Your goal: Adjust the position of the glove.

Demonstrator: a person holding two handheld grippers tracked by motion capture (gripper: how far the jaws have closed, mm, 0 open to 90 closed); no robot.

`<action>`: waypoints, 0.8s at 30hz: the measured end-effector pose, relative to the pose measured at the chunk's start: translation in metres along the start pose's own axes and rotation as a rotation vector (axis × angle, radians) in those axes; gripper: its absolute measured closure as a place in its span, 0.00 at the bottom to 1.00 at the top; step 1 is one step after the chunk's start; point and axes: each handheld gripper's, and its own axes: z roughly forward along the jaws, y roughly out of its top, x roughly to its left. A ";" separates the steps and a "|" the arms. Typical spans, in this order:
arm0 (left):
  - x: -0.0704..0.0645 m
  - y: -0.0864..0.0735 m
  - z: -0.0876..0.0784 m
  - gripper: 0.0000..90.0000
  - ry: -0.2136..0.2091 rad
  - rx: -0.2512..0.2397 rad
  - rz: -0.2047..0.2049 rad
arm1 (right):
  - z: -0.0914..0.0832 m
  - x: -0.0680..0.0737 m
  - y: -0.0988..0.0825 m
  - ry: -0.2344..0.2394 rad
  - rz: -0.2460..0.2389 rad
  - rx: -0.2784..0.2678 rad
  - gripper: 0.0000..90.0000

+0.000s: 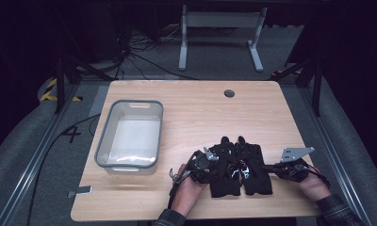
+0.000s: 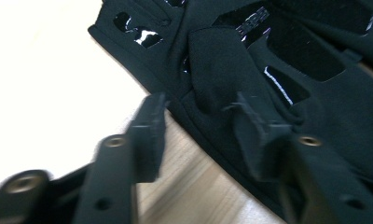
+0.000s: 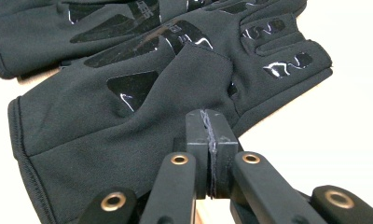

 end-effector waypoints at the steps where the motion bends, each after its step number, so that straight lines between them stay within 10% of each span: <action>1: 0.000 0.000 0.000 0.74 0.000 0.000 0.000 | 0.000 0.000 0.000 0.000 0.000 0.000 1.00; 7: 0.002 0.002 0.001 0.94 -0.032 0.003 -0.017 | 0.001 0.000 0.000 0.003 -0.006 0.002 1.00; 24: 0.016 0.009 -0.023 0.96 -0.157 -0.115 -0.107 | 0.011 0.004 0.009 0.015 -0.037 0.008 1.00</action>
